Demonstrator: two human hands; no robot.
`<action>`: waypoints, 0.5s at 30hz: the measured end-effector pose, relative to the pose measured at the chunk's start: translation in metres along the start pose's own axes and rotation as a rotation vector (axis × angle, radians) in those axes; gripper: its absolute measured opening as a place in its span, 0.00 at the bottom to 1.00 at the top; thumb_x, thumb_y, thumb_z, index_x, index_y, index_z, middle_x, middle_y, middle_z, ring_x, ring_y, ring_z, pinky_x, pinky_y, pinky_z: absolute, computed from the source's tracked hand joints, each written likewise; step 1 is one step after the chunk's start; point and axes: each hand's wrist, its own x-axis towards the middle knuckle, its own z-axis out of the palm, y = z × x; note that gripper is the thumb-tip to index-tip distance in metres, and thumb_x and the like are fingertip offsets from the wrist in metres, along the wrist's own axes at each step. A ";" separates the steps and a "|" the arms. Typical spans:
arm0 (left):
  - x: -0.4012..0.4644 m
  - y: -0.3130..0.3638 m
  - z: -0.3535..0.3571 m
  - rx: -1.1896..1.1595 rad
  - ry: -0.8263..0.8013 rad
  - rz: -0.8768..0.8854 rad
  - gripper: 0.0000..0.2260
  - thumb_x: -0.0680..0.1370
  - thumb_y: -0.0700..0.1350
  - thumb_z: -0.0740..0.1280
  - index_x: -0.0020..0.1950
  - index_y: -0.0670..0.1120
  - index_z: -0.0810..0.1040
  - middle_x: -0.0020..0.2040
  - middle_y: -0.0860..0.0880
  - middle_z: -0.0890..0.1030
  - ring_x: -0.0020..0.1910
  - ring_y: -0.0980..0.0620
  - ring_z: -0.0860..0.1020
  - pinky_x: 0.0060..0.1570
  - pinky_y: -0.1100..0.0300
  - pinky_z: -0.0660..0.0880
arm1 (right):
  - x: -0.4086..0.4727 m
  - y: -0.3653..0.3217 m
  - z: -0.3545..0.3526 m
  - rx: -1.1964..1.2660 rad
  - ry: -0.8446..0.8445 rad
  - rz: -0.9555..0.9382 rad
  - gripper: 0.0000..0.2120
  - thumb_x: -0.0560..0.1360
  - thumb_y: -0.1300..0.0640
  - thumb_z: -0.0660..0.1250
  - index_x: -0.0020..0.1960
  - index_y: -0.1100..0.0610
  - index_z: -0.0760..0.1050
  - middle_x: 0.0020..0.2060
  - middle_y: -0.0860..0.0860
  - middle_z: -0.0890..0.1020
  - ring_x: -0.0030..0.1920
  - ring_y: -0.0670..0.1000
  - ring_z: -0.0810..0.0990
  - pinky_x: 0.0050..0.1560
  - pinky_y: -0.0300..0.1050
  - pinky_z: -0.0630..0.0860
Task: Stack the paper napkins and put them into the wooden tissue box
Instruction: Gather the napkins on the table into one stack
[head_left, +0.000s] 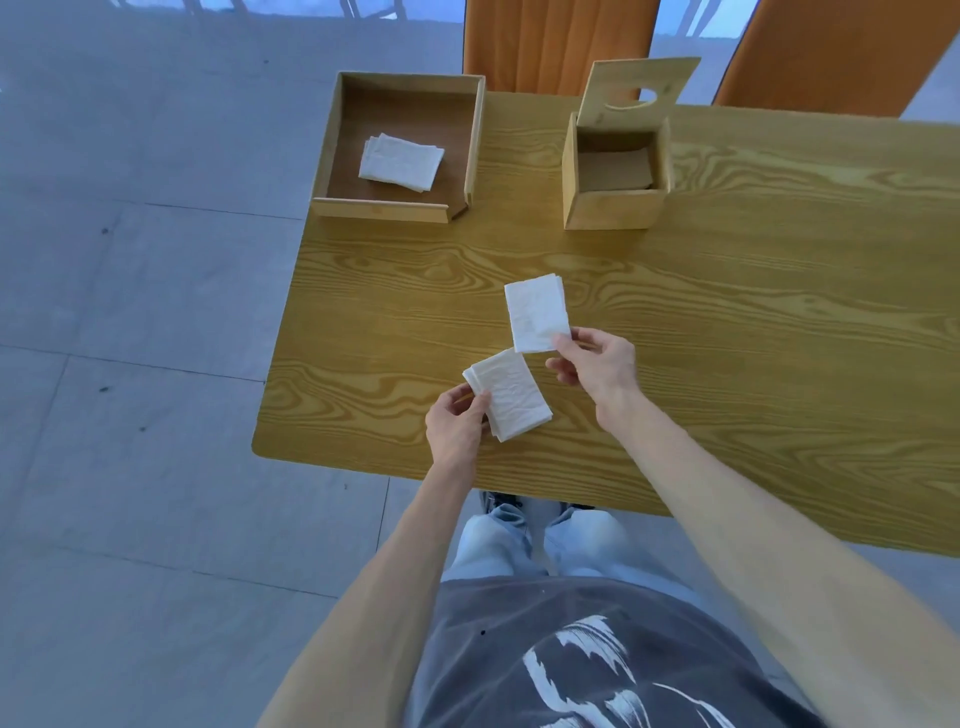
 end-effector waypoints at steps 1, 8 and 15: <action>0.000 0.000 0.000 0.002 -0.001 -0.002 0.14 0.77 0.41 0.72 0.62 0.42 0.78 0.49 0.49 0.84 0.47 0.50 0.84 0.46 0.54 0.83 | -0.005 0.003 -0.003 0.001 -0.053 0.011 0.09 0.75 0.61 0.73 0.55 0.59 0.80 0.42 0.54 0.86 0.34 0.46 0.85 0.37 0.41 0.81; -0.003 0.001 0.000 0.012 -0.001 0.017 0.15 0.77 0.41 0.72 0.63 0.41 0.78 0.51 0.46 0.84 0.47 0.51 0.84 0.38 0.61 0.81 | -0.019 0.041 -0.020 -0.144 -0.249 0.101 0.13 0.73 0.60 0.75 0.57 0.62 0.80 0.42 0.56 0.87 0.35 0.47 0.84 0.37 0.41 0.81; -0.005 0.002 0.000 0.026 0.009 0.016 0.16 0.77 0.42 0.72 0.64 0.40 0.78 0.54 0.44 0.84 0.48 0.50 0.84 0.37 0.63 0.80 | -0.017 0.056 -0.022 -0.215 -0.258 0.110 0.13 0.74 0.59 0.75 0.56 0.62 0.80 0.43 0.56 0.86 0.34 0.47 0.83 0.34 0.40 0.80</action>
